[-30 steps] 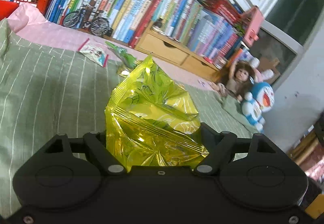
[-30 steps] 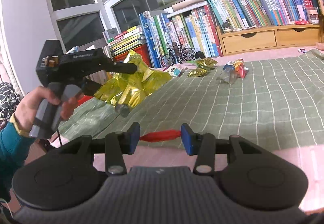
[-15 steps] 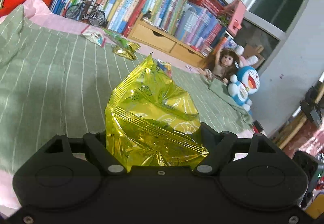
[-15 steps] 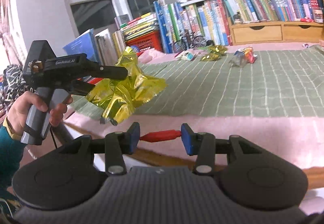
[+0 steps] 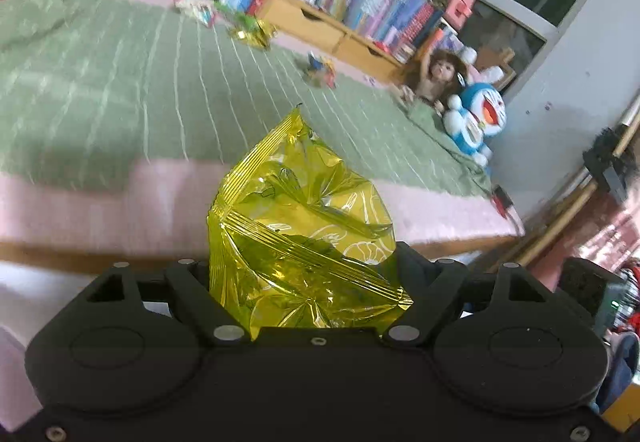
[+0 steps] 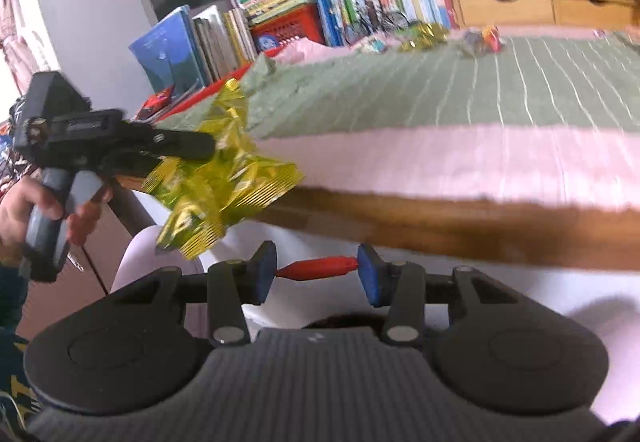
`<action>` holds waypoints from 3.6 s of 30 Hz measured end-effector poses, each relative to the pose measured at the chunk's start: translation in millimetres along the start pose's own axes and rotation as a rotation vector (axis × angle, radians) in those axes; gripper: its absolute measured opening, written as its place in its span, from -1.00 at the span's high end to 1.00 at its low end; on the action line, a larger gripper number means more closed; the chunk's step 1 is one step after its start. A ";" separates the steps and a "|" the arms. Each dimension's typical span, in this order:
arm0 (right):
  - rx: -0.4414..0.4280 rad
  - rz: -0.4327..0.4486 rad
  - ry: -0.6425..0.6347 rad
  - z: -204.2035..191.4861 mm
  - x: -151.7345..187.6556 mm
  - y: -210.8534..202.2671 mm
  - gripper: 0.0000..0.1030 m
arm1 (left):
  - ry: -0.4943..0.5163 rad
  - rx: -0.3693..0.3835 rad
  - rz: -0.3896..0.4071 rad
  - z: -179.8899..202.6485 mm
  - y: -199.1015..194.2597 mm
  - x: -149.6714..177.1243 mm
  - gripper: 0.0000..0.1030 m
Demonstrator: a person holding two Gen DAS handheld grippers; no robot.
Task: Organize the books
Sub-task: 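Carry the yellow foil bag and red stick down past the bed edge to the bin, then open the left tool over the bin while the right tool releases the red stick, then raise both tools back over the bed toward the remaining wrappers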
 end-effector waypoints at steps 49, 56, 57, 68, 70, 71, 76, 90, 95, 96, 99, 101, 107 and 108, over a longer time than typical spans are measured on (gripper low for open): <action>0.068 -0.029 0.173 32.8 52.0 -8.1 0.04 | -0.297 -0.078 -0.363 -51.9 163.0 94.0 -0.99; 0.060 -0.035 0.181 31.8 52.4 -4.1 0.04 | -0.289 -0.125 -0.377 -51.3 167.8 91.9 -0.99; 0.058 -0.037 0.183 31.8 52.4 -3.3 0.02 | -0.289 -0.125 -0.379 -51.5 168.0 91.8 -0.99; 0.032 -0.058 0.182 28.8 50.2 6.6 0.02 | -0.211 -0.170 -0.338 -48.7 142.6 89.1 -1.00; 0.024 -0.069 0.177 28.2 49.3 10.5 0.02 | -0.191 -0.176 -0.324 -48.9 132.0 86.6 -1.00; 0.020 -0.075 0.173 28.2 48.6 12.4 0.02 | -0.185 -0.177 -0.318 -48.4 128.5 85.5 -1.00; 0.015 -0.093 0.158 21.8 43.4 22.5 -0.27 | -0.193 -0.184 -0.296 -50.4 116.7 82.4 -1.00; 0.089 -0.116 0.203 23.6 40.1 28.9 -1.00 | -0.202 -0.219 -0.291 -60.0 111.3 81.9 -1.00; 0.090 -0.132 0.228 26.0 41.7 31.6 -1.00 | -0.197 -0.217 -0.288 -60.1 106.5 81.5 -1.00; 0.093 -0.132 0.228 26.0 41.3 31.4 -1.00 | -0.197 -0.216 -0.286 -58.7 105.1 80.8 -1.00; 0.109 -0.128 0.211 22.6 37.4 29.8 -1.00 | -0.180 -0.188 -0.261 -50.8 94.9 75.1 -1.00; 0.110 -0.128 0.197 20.2 33.5 27.0 -1.00 | -0.157 -0.185 -0.241 -42.8 87.0 69.7 -1.00; 0.105 -0.088 0.107 6.7 15.9 11.4 -1.00 | -0.046 -0.168 -0.182 -10.1 59.2 53.3 -1.00; 0.114 -0.076 0.086 4.1 12.0 8.1 -1.00 | -0.033 -0.153 -0.174 -5.0 54.4 50.9 -1.00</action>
Point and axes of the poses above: each gripper's, at about its wrist camera, not at the fingertips, and y roughly the way its jaws point, z to its right, x to its underside, the point moved 3 cm from there along y, roughly the way its jaws point, and after that the axes turned 10 degrees about -z, right-handed, at the moved point
